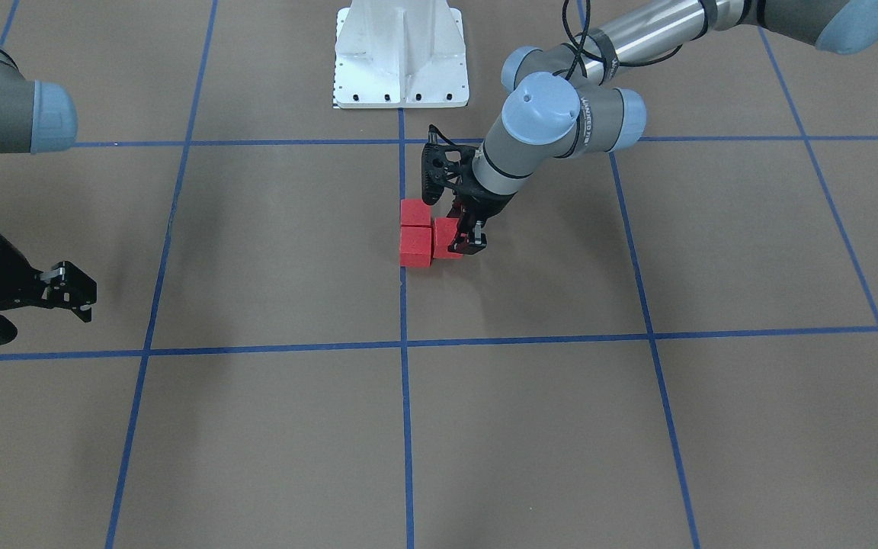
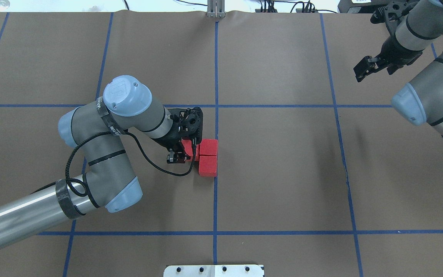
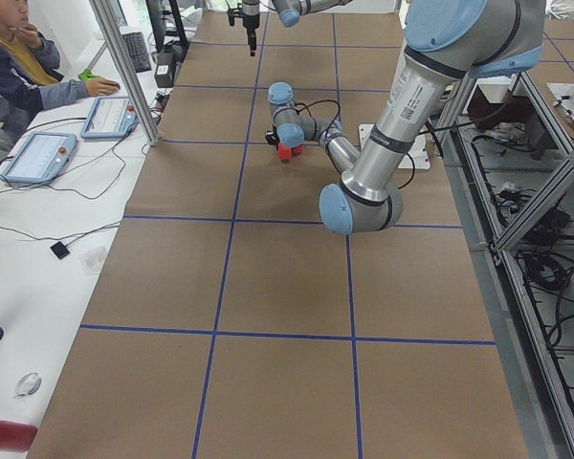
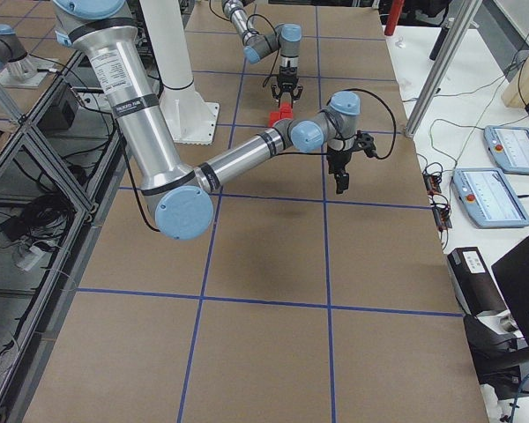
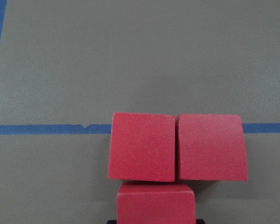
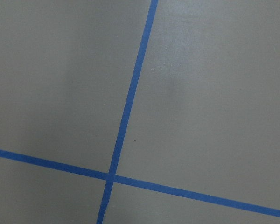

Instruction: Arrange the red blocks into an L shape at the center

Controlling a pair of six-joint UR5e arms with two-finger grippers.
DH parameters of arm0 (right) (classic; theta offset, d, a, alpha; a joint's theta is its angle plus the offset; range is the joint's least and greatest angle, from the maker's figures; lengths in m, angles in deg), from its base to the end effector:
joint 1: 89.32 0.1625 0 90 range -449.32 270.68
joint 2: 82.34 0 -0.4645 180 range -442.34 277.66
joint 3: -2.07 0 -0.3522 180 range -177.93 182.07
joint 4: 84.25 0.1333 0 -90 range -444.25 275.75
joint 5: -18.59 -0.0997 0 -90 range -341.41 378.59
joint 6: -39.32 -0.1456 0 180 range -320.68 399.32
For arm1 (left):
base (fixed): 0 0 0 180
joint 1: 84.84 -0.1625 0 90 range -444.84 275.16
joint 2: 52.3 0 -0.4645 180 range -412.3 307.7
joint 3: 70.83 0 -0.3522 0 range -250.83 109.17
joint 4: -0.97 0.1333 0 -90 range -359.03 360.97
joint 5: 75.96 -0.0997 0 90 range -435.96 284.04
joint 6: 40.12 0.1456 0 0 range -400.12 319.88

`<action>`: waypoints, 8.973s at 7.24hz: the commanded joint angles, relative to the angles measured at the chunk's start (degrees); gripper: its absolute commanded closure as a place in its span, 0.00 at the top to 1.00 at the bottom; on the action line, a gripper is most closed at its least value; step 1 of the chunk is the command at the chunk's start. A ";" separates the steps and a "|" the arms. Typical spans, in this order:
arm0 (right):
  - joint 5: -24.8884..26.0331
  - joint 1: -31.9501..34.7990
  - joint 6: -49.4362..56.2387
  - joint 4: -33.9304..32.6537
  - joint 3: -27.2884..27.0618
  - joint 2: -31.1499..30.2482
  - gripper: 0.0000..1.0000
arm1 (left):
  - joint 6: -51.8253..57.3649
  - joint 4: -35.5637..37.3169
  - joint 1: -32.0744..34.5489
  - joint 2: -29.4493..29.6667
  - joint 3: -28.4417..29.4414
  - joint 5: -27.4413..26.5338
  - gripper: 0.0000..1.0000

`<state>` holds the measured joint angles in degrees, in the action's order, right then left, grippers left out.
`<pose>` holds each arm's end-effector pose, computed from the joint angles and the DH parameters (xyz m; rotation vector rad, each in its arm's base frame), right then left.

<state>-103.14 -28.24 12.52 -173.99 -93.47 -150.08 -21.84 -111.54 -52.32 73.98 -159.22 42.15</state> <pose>-0.2568 -0.5821 0.4905 0.1683 -0.7029 -0.1710 0.5778 -0.4451 0.3224 0.8476 0.8264 1.4245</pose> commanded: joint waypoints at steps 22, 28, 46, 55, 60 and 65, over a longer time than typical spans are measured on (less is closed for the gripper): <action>0.09 -0.09 -0.09 0.00 0.70 0.51 0.99 | 0.53 7.13 0.35 3.97 2.17 0.02 0.00; 0.09 -0.09 -0.09 0.00 0.70 0.51 0.99 | 0.53 7.04 0.00 3.80 2.17 0.02 0.19; -0.18 0.44 0.61 0.00 0.61 -0.02 0.99 | -0.09 7.22 9.46 -6.98 -9.33 0.20 1.00; -4.22 14.83 17.28 -0.09 0.61 -11.51 0.99 | -20.92 6.96 36.45 -36.78 -6.71 0.90 1.00; -3.51 15.82 18.54 0.09 0.62 -16.45 0.99 | -7.47 16.49 57.72 -43.22 -7.93 9.68 1.00; -3.78 16.26 18.02 0.00 0.61 -17.51 0.99 | -7.56 26.20 58.10 -43.49 -12.95 13.11 1.00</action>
<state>-106.89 -12.05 30.70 -173.98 -92.85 -167.42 -29.34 -86.16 5.86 30.52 -171.71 54.88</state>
